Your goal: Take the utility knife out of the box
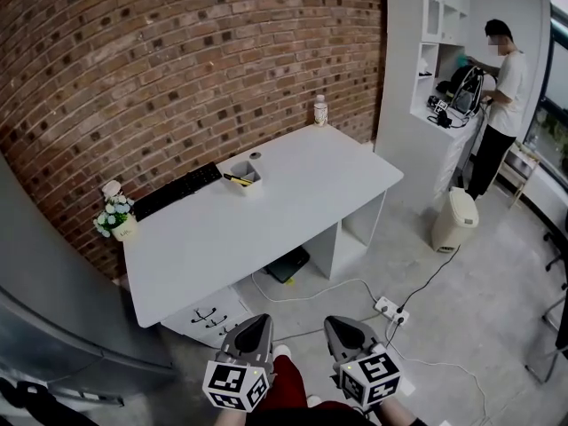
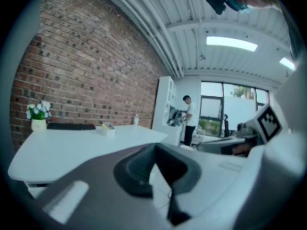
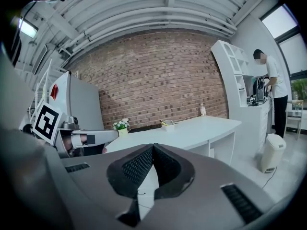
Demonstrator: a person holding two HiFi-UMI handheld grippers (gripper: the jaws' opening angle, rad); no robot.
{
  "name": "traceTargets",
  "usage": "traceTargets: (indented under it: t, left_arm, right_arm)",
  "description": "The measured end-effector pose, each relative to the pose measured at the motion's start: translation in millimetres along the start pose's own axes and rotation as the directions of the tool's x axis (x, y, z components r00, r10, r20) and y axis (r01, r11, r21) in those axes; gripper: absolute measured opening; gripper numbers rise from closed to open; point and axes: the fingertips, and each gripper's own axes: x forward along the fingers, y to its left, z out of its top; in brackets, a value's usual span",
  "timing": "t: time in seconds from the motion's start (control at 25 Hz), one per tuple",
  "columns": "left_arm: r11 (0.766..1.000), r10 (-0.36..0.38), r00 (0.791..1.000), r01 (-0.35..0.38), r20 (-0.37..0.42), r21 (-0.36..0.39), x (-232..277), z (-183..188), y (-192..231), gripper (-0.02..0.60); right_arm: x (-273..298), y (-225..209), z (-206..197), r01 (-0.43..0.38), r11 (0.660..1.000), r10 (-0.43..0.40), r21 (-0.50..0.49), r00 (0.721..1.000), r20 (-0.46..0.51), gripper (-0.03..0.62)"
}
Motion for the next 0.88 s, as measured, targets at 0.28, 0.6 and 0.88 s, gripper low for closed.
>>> traceTargets:
  t: [0.28,0.6,0.88]
  left_arm:
    - [1.000,-0.010,1.000,0.010,-0.012,0.000,41,5,39,0.003]
    - [1.000,-0.013,0.999,0.013,-0.030,-0.011,92,16,95,0.003]
    - [1.000,-0.018,0.999,0.017,-0.048,-0.026,126,21,144,0.003]
  right_arm:
    - [45,-22,7,0.031,1.000,-0.031,0.003,0.999,-0.022,0.008]
    - [117,-37,27,0.038,0.999,-0.038,-0.003,0.998,-0.053,0.008]
    - [179,-40,47,0.038,0.999,-0.039,-0.008,0.998,-0.053,0.008]
